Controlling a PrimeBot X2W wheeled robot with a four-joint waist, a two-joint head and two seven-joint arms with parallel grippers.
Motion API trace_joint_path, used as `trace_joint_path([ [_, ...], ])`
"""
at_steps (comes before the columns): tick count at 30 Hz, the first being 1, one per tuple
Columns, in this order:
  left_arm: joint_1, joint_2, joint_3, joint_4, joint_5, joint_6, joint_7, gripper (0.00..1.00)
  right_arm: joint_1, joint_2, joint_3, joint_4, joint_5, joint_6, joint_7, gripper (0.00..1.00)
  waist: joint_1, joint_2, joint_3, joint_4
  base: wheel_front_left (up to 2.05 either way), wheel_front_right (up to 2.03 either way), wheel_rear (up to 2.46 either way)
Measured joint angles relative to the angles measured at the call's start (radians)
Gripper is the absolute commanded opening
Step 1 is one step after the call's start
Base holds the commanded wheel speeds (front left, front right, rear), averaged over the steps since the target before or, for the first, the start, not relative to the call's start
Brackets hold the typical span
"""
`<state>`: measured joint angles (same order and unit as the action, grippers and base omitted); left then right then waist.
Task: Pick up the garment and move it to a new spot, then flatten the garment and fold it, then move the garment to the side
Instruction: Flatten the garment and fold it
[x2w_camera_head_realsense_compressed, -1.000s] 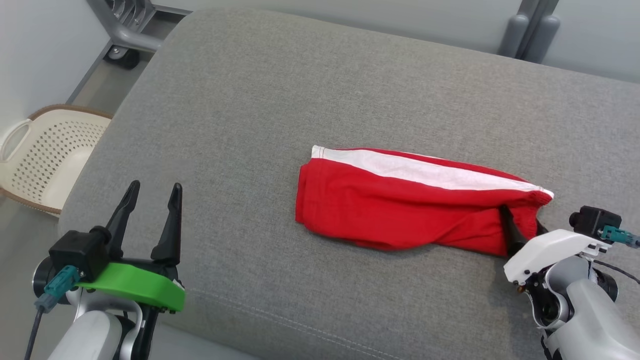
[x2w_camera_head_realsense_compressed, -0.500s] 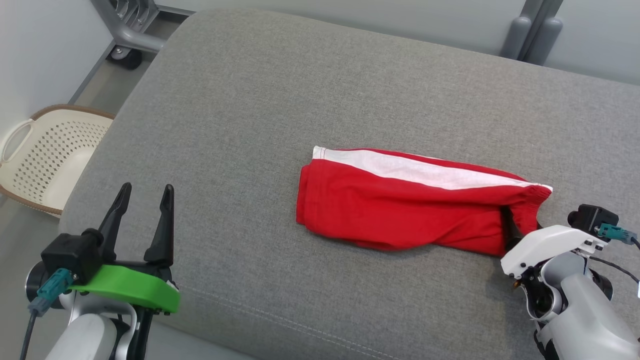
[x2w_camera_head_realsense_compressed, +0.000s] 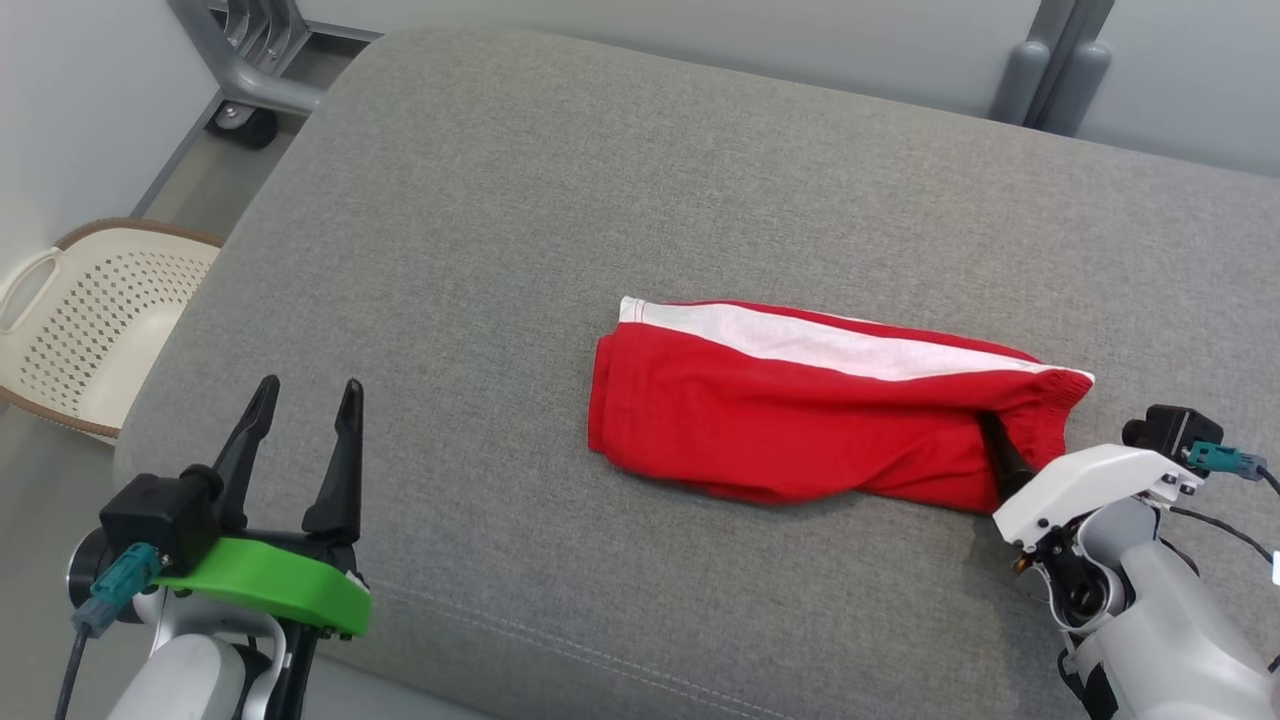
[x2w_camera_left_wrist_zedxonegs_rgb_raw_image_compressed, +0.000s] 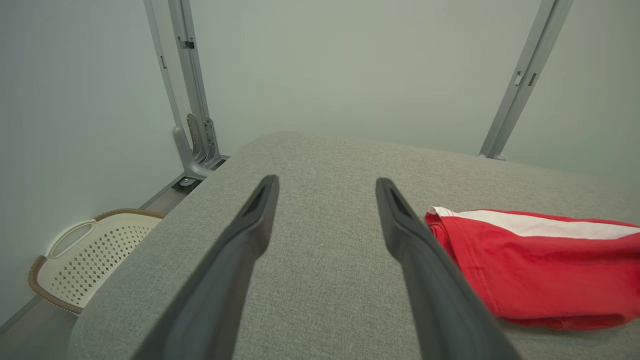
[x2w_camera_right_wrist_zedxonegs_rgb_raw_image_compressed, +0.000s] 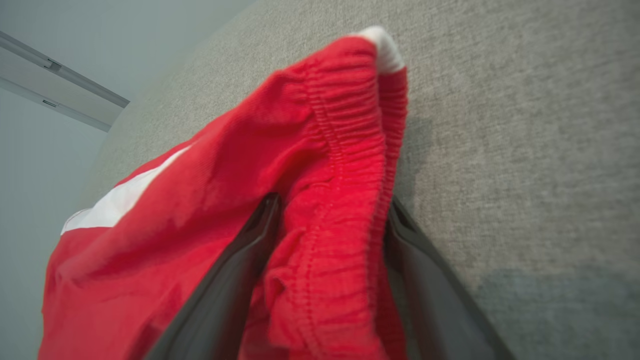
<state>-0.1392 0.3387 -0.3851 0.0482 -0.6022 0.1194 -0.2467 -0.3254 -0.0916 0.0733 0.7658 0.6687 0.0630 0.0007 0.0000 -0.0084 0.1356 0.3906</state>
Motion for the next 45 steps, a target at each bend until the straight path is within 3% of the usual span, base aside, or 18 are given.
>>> trace_joint_path([
  [1, 0.0, -0.002, -0.002, 0.0, 0.0, 0.0, 0.001, 1.0, -0.001, 0.0, 0.0, 0.004, 0.001, 0.002, 0.0, 0.78, -0.0001, 0.0, -0.002, 0.002, 0.0, 0.0, 0.0],
  [2, 0.0, -0.002, -0.002, 0.0, 0.0, 0.0, 0.001, 1.0, -0.003, 0.0, 0.002, 0.007, 0.001, 0.007, 0.0, 0.44, 0.0, 0.0, -0.004, 0.004, 0.0, 0.0, 0.0],
  [3, 0.0, -0.002, 0.0, -0.001, 0.0, 0.0, 0.005, 1.0, -0.005, 0.0, 0.004, 0.01, 0.001, 0.007, 0.0, 0.27, 0.0, 0.0, -0.005, 0.005, 0.0, 0.0, 0.0],
  [4, 0.0, -0.002, 0.0, -0.001, 0.0, 0.0, 0.007, 1.0, -0.007, 0.001, 0.006, 0.013, 0.001, 0.007, 0.0, 0.0, -0.0001, 0.0, -0.006, 0.006, 0.0, 0.0, 0.0],
  [16, 0.019, -0.001, 0.026, -0.002, 0.0, 0.0, 0.008, 1.0, -0.014, 0.013, 0.013, 0.026, 0.0, 0.031, -0.036, 0.0, 0.0, 0.0, -0.017, -0.01, 0.0, 0.0, 0.0],
  [30, 0.058, -0.003, 0.031, -0.018, 0.0, 0.004, 0.008, 1.0, -0.012, -0.131, -0.029, -0.019, -0.007, 0.041, -0.079, 0.0, 0.0, 0.0, -0.035, -0.095, 0.0, 0.0, 0.0],
  [37, 0.06, -0.009, 0.016, -0.019, 0.0, 0.004, 0.017, 1.0, -0.004, -0.109, 0.006, -0.072, -0.001, 0.05, -0.052, 0.0, 0.0, 0.0, -0.05, -0.125, 0.0, 0.0, 0.0],
  [45, 0.06, -0.016, -0.005, -0.016, 0.007, 0.004, 0.03, 1.0, -0.002, -0.06, 0.095, -0.154, -0.002, 0.051, 0.015, 0.0, 0.0, 0.0, -0.062, -0.112, 0.0, 0.0, 0.0],
])
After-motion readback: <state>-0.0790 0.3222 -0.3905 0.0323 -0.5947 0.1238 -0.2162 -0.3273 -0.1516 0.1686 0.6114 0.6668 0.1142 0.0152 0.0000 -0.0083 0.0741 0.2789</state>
